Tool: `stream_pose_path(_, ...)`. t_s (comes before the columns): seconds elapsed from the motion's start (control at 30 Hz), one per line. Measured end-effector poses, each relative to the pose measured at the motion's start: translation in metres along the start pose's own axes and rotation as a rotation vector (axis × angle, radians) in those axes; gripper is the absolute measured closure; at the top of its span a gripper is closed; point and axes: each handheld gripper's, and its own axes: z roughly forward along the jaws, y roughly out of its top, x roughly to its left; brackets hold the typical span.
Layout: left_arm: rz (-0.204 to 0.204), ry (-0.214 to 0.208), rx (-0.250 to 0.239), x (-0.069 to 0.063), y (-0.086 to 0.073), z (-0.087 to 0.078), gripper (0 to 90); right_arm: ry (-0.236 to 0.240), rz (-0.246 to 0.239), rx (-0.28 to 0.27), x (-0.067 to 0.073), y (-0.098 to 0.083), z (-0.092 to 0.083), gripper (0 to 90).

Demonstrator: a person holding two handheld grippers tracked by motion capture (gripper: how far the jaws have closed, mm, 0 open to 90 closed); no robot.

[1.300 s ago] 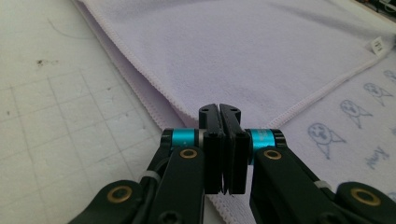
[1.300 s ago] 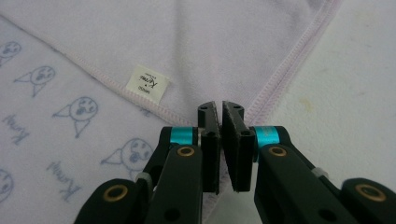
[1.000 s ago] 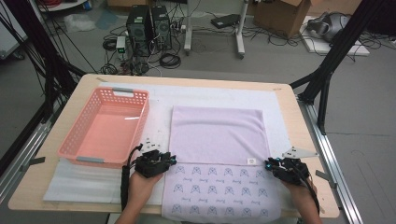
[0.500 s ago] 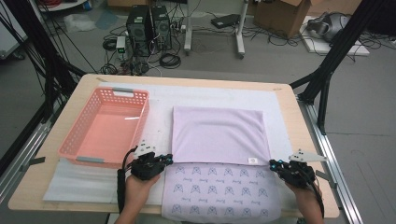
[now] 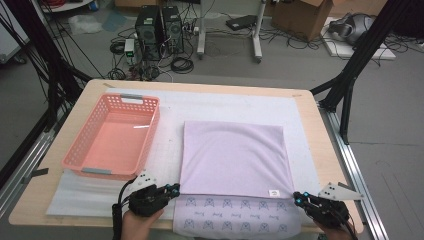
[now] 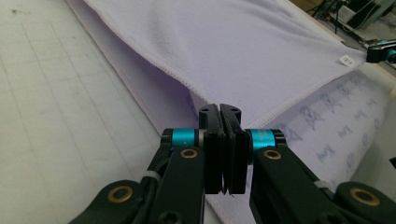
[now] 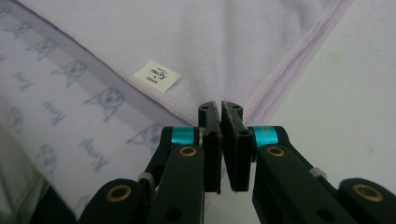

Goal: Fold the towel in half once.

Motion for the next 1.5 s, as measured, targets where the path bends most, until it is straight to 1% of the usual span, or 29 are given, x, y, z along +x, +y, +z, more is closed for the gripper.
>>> stream_pose_path(0.1,0.012,-0.010,0.013,-0.004,-0.006,-0.008,87.9,0.009,-0.005,0.007,0.008,-0.007,-0.007,86.6)
stream_pose_path(0.17,0.009,-0.020,0.013,-0.007,-0.010,-0.013,87.9,0.017,-0.010,0.006,0.012,-0.010,-0.011,86.6)
stream_pose_path(0.27,0.020,-0.040,0.019,-0.014,-0.015,-0.023,87.8,0.025,-0.010,0.007,0.018,-0.015,-0.018,86.7)
stream_pose_path(0.37,0.039,-0.058,0.029,-0.021,-0.020,-0.032,87.9,0.039,-0.010,0.012,0.026,-0.022,-0.026,86.7)
stream_pose_path(0.53,0.061,-0.102,0.079,-0.032,-0.035,-0.043,87.8,0.059,-0.009,0.031,0.038,-0.035,-0.043,86.9)
stream_pose_path(0.6,0.059,-0.121,0.096,-0.034,-0.038,-0.047,87.7,0.070,-0.011,0.035,0.042,-0.040,-0.049,86.9)
stream_pose_path(0.63,0.052,-0.136,0.107,-0.035,-0.040,-0.048,87.5,0.073,-0.009,0.043,0.044,-0.042,-0.050,86.9)
stream_pose_path(0.67,0.058,-0.147,0.111,-0.035,-0.041,-0.049,87.0,0.079,-0.011,0.053,0.045,-0.043,-0.051,86.7)
stream_pose_path(0.7,0.070,-0.158,0.105,-0.035,-0.040,-0.049,85.1,0.089,-0.012,0.064,0.046,-0.044,-0.050,84.9)
stream_pose_path(0.73,0.076,-0.153,0.092,-0.033,-0.038,-0.048,75.8,0.081,-0.011,0.065,0.046,-0.044,-0.050,80.7)
stream_pose_path(0.77,0.061,-0.140,0.073,-0.029,-0.034,-0.046,65.3,0.078,-0.003,0.052,0.044,-0.042,-0.049,76.0)
stream_pose_path(0.8,0.040,-0.130,0.049,-0.025,-0.031,-0.044,60.4,0.073,0.010,0.040,0.041,-0.039,-0.049,74.3)
stream_pose_path(0.83,0.037,-0.123,0.032,-0.022,-0.027,-0.041,59.0,0.070,0.024,0.022,0.038,-0.036,-0.048,72.3)
stream_pose_path(0.87,0.028,-0.109,0.020,-0.018,-0.023,-0.036,55.3,0.065,0.028,0.006,0.036,-0.032,-0.047,71.1)
stream_pose_path(0.93,0.019,-0.088,0.007,-0.009,-0.014,-0.022,53.9,0.034,0.042,-0.016,0.029,-0.023,-0.041,71.1)
stream_pose_path(0.97,0.010,-0.066,0.000,-0.004,-0.008,-0.012,53.5,0.019,0.043,-0.018,0.025,-0.019,-0.036,71.1)
stream_pose_path(1.0,0.006,-0.058,0.000,-0.001,-0.005,-0.006,53.7,-0.009,0.042,-0.014,0.020,-0.013,-0.028,71.1)
stream_pose_path(1.03,0.002,-0.045,-0.002,0.002,-0.001,0.002,53.8,-0.023,0.042,-0.007,0.016,-0.011,-0.022,71.1)
stream_pose_path(1.1,-0.007,-0.029,0.013,0.008,0.007,0.016,54.0,-0.049,0.066,0.010,0.007,-0.004,-0.007,71.6)
stream_pose_path(1.13,-0.004,-0.026,0.021,0.009,0.010,0.022,54.3,-0.054,0.072,0.016,0.003,-0.002,0.000,71.5)
stream_pose_path(1.2,0.002,-0.021,0.051,0.009,0.012,0.034,55.4,-0.064,0.081,0.038,-0.001,0.002,0.012,71.6)
stream_pose_path(1.23,0.017,-0.018,0.071,0.007,0.012,0.041,56.3,-0.063,0.081,0.042,-0.003,0.003,0.017,72.1)
stream_pose_path(1.3,0.040,0.000,0.105,0.003,0.010,0.049,60.2,-0.069,0.072,0.073,-0.005,0.005,0.026,78.8)
stream_pose_path(1.33,0.067,0.015,0.101,0.000,0.008,0.050,63.7,-0.060,0.075,0.074,-0.005,0.005,0.027,82.4)
stream_pose_path(1.37,0.095,0.042,0.096,-0.004,0.007,0.051,67.7,-0.057,0.074,0.074,-0.006,0.006,0.027,84.7)
stream_pose_path(1.4,0.121,0.059,0.099,-0.006,0.006,0.051,73.5,-0.054,0.073,0.079,-0.005,0.006,0.026,85.6)
stream_pose_path(1.43,0.133,0.068,0.106,-0.006,0.006,0.050,81.0,-0.054,0.070,0.078,-0.005,0.006,0.026,86.1)
stream_pose_path(1.47,0.120,0.068,0.106,-0.006,0.006,0.048,87.4,-0.054,0.075,0.073,-0.005,0.005,0.025,86.5)
stream_pose_path(1.5,0.111,0.064,0.106,-0.005,0.006,0.047,88.0,-0.050,0.080,0.065,-0.005,0.005,0.024,86.6)
